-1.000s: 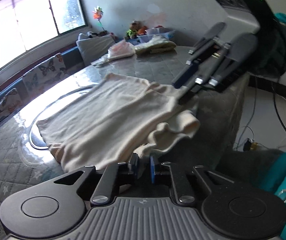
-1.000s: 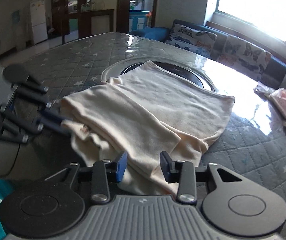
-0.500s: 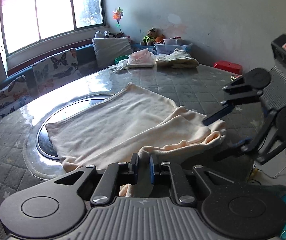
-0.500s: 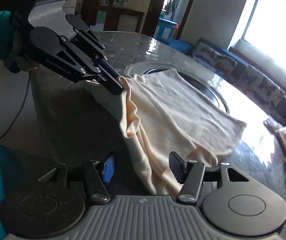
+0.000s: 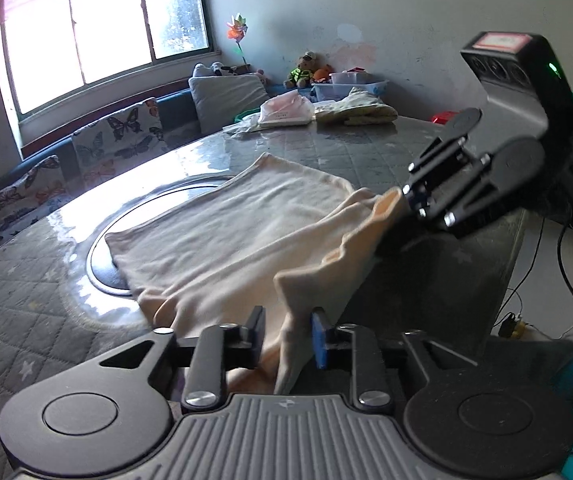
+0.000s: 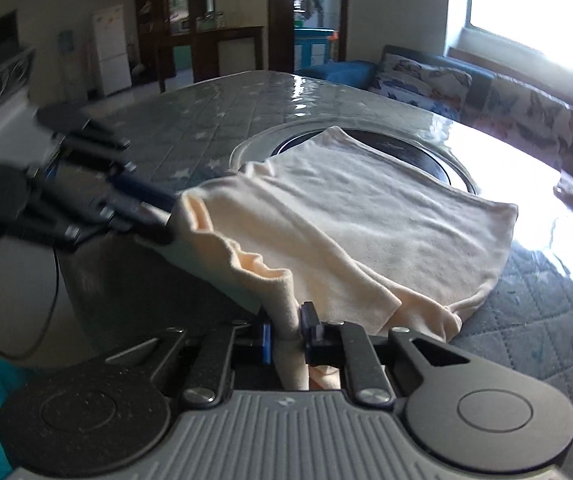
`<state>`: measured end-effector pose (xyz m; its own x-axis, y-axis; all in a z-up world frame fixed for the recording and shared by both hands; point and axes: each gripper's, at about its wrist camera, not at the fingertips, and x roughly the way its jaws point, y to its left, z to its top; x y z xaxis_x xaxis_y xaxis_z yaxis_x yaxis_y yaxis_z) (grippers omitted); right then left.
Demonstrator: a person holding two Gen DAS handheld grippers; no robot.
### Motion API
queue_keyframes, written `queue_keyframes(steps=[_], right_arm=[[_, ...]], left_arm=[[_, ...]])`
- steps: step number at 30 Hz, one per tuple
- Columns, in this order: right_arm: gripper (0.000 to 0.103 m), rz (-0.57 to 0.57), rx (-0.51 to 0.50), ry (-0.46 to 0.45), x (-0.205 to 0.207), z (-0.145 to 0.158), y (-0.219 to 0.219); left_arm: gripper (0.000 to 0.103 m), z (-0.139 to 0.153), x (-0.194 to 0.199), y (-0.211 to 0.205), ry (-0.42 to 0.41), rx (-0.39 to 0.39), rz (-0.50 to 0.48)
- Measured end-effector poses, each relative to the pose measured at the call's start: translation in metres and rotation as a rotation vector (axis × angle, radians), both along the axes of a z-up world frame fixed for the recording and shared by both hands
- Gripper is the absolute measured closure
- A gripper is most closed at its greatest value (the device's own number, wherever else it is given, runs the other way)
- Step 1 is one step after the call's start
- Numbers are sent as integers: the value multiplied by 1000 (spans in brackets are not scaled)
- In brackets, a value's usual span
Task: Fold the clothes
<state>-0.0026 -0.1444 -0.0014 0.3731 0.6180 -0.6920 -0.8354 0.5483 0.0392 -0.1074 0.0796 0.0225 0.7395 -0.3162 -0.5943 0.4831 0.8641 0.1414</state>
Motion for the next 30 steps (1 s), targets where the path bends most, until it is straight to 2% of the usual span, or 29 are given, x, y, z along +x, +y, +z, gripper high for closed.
queue_keyframes(steps=[3, 11, 13, 15, 18, 26, 30], right_arm=[[90, -14, 8, 16, 4, 2, -1], [91, -44, 21, 27, 10, 8, 3], [91, -55, 23, 28, 11, 8, 2], [92, -66, 26, 21, 10, 7, 3], [92, -78, 31, 4, 8, 5, 3], [93, -64, 79, -66, -12, 20, -5], [93, -41, 96, -68, -25, 29, -12]], left_arm=[[56, -4, -7, -1, -29, 52, 3], [56, -15, -1, -3, -31, 134, -18], [66, -19, 0, -2, -23, 152, -27], [80, -22, 1, 0, -14, 162, -35], [90, -23, 2, 2, -11, 166, -33], [93, 1, -11, 9, -40, 105, -19], [94, 13, -27, 11, -49, 88, -26]])
